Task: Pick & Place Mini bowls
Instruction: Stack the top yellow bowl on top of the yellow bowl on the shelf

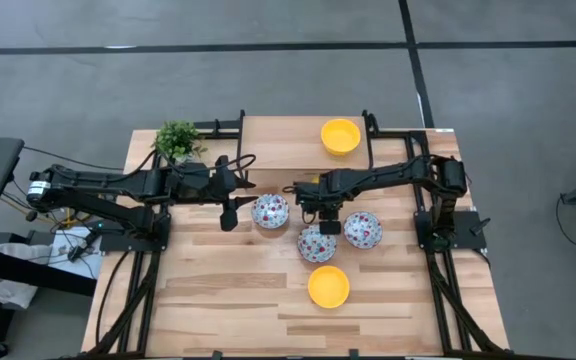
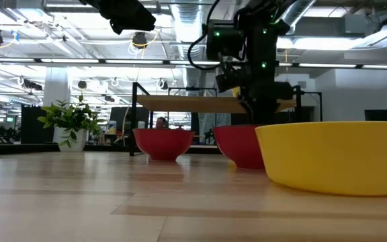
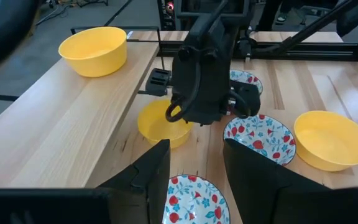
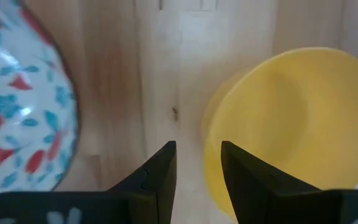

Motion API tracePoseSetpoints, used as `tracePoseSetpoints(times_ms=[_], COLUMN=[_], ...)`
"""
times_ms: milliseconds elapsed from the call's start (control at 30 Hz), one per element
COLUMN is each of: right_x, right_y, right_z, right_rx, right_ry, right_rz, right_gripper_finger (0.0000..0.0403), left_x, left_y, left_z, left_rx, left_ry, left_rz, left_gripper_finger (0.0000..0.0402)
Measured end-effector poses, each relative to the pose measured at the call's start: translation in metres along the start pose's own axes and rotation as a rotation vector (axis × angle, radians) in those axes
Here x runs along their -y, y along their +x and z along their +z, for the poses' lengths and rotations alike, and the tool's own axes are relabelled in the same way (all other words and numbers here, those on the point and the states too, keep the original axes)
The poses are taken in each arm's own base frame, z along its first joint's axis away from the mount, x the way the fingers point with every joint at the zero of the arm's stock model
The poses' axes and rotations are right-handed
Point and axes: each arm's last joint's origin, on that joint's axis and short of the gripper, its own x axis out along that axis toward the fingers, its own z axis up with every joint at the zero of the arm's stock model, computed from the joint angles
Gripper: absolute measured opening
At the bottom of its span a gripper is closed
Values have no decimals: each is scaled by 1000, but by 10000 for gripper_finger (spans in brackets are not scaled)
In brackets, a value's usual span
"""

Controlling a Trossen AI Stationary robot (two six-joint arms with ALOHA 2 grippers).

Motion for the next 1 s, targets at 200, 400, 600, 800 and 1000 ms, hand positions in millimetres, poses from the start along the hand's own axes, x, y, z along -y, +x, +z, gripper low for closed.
tracePoseSetpoints(times_ms=[200,400,600,800,1000], right_x=[-1,-3,-6,-7,-7], right_y=[9,15,14,14,13], right_z=[-4,-7,-6,-6,-7], right_rx=[-5,-12,-5,-5,-8], right_ry=[-1,-2,-11,-8,0], right_rz=[-10,-9,-9,-7,-8], right_gripper_finger=[116,111,47,12,5], left_x=[0,0,0,0,0], left_y=[0,0,0,0,0], left_z=[0,0,0,0,0], left_rx=[-1,-3,-4,-4,-4], left_ry=[0,8,8,8,8], left_rz=[0,0,1,2,6], left_gripper_finger=[150,150,150,150,150])
